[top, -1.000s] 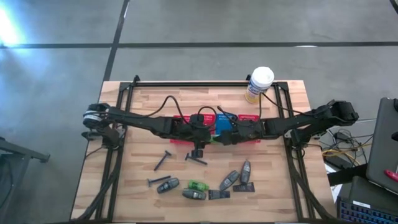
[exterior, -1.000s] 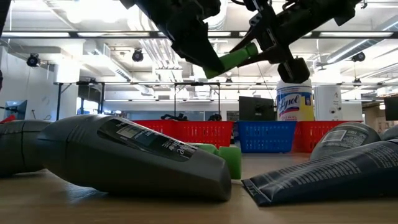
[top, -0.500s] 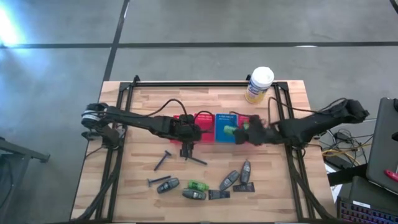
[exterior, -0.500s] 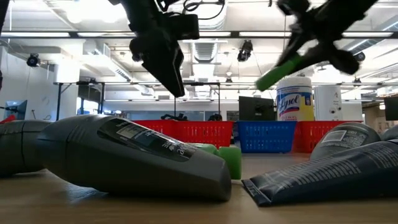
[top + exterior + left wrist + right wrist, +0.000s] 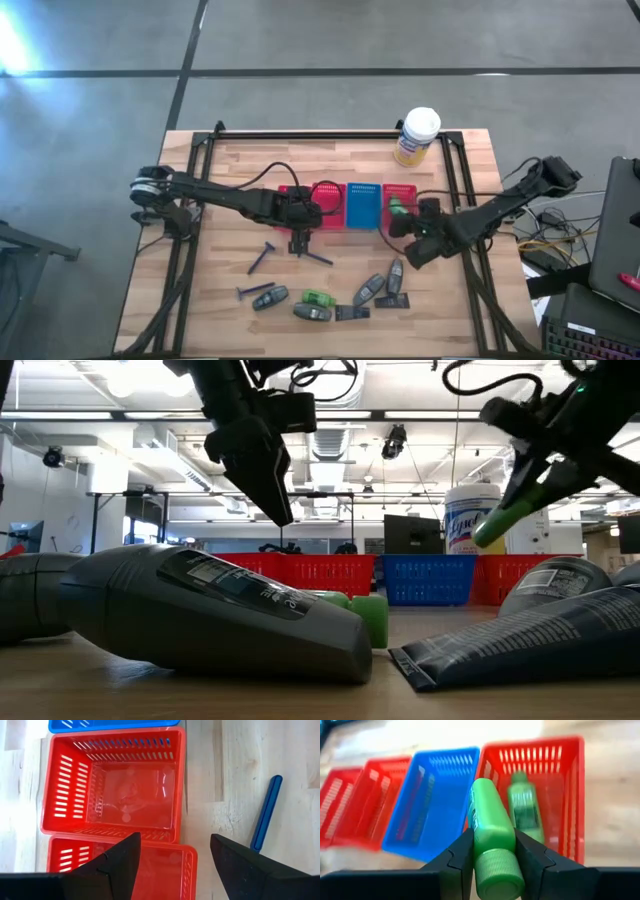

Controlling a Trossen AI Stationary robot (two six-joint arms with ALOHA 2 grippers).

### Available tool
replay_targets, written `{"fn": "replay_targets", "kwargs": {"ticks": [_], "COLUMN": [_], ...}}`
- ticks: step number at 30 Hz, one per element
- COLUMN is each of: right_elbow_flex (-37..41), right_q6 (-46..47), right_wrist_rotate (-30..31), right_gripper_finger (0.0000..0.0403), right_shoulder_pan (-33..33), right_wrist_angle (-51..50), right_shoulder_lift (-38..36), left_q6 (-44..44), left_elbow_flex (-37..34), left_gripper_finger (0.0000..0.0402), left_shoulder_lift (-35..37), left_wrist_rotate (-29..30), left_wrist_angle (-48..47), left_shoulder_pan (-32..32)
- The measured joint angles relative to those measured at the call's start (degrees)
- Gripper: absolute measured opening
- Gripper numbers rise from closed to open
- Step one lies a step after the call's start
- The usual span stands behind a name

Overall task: Pick & Place Travel size toiletries
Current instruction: Put the green shampoo into the right red bin, then put the blue razor into the left red bin

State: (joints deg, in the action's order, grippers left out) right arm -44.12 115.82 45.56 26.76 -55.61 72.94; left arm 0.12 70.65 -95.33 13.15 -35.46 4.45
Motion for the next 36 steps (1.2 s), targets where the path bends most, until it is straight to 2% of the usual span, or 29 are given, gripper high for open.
{"fn": "replay_targets", "kwargs": {"ticks": [4,7,12,17,24,29,34,36], "right_elbow_flex": [-0.17,0.0,-0.22,-0.91,-3.24,-4.19,-4.39,-4.39], "right_q6": [1.17,1.11,-0.21,-6.22,-11.92,-16.01,-20.18,-20.75], "right_wrist_rotate": [1.95,-1.3,-5.55,-5.14,-8.23,-10.52,-15.88,-17.45], "right_gripper_finger": [0.0104,0.0108,0.0133,0.0185,0.0268,0.0311,0.0335,0.0341], "right_shoulder_pan": [-1.68,-4.04,-6.6,-7.09,-7.03,-7.05,-7.03,-6.9], "right_wrist_angle": [-3.47,-6.71,-4.89,1.1,-0.76,-1.04,-1.01,-1.04], "right_shoulder_lift": [2.09,4.46,6.86,6.04,3.81,0.69,-3.05,-4.21], "left_q6": [-0.04,-0.04,0.71,0.9,1.19,5.06,15.69,17.4], "left_elbow_flex": [-0.56,-0.65,-0.65,-0.65,-0.65,-0.65,-2.64,-4.38], "left_gripper_finger": [0.0245,0.0245,0.0245,0.0245,0.0245,0.0245,0.0245,0.0245], "left_shoulder_lift": [0.0,0.0,0.0,0.0,0.0,0.0,0.0,-0.02], "left_wrist_rotate": [0.02,0.01,-0.16,-0.4,-2.85,-12.48,-25.24,-27.92], "left_wrist_angle": [0.98,1.0,0.98,0.95,-0.24,-0.58,0.28,2.24], "left_shoulder_pan": [-0.13,-0.17,-0.24,-0.24,-0.24,-0.26,0.19,0.62]}}
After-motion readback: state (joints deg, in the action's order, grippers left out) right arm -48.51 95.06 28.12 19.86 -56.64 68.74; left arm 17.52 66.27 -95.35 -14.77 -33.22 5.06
